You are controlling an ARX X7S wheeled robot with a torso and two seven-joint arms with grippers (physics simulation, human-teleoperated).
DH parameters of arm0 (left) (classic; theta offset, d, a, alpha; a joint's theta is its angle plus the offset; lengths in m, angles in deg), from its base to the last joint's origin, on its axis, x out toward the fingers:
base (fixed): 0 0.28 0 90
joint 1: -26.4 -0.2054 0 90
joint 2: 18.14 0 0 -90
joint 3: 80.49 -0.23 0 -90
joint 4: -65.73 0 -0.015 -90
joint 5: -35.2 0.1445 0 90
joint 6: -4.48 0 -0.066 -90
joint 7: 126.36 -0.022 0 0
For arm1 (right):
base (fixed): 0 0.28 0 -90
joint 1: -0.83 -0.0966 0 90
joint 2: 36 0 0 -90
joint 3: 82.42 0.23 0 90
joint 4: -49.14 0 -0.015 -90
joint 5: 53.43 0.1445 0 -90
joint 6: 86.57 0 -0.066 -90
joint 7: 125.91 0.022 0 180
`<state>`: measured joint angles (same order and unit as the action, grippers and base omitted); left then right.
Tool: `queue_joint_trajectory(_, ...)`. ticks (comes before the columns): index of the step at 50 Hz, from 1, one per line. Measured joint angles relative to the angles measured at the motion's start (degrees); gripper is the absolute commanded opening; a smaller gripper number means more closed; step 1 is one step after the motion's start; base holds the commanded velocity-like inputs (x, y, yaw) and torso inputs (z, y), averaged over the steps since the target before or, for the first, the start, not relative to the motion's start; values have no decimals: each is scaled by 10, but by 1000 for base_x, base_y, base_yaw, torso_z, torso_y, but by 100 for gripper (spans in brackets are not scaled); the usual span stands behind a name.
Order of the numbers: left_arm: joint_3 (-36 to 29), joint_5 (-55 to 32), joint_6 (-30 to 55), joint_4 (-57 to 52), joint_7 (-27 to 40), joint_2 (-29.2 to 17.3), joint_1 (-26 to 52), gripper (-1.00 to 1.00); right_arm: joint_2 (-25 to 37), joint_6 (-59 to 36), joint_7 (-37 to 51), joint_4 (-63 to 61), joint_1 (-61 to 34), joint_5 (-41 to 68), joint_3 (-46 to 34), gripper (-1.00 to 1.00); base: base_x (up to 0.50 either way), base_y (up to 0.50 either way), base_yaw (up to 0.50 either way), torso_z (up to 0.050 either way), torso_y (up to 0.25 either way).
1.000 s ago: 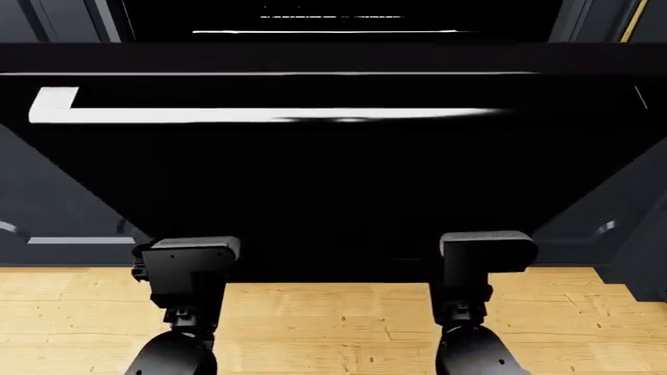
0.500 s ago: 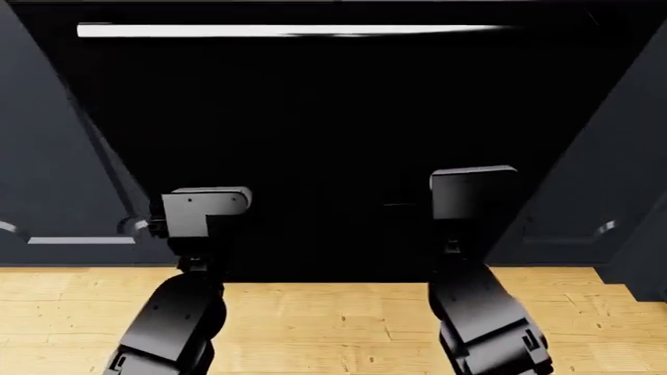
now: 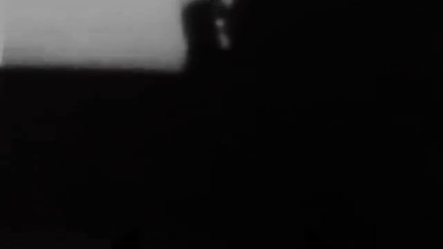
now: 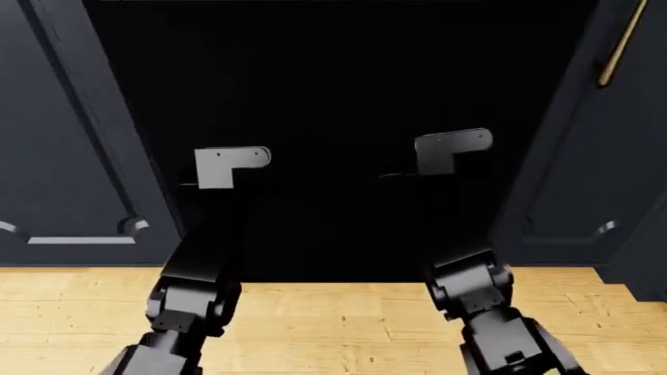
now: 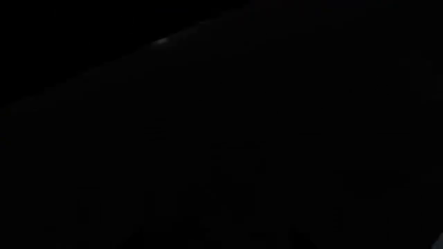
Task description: Close the dishwasher door
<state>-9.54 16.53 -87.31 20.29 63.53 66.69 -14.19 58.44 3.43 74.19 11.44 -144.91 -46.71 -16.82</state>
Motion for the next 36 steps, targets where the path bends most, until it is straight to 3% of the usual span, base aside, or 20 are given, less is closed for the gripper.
queue_joint_trajectory(8,-10,-9,-69,160,-21,28,66,100,-20,50,-4,124,-51,-5,-1,100,0,0,0,0,0)
queue_joint_trajectory(16,-31,-26,-99,239,-22,41,98,100,-27,65,-7,181,-72,-12,4,100,0,0,0,0,0)
queue_joint_trajectory(31,-57,-46,-115,287,-21,47,118,100,-31,71,-10,216,-81,-29,20,100,0,0,0,0,0)
queue_joint_trajectory(36,-65,-52,-86,222,-9,31,97,100,-21,47,-9,156,-59,-30,21,100,0,0,0,0,0)
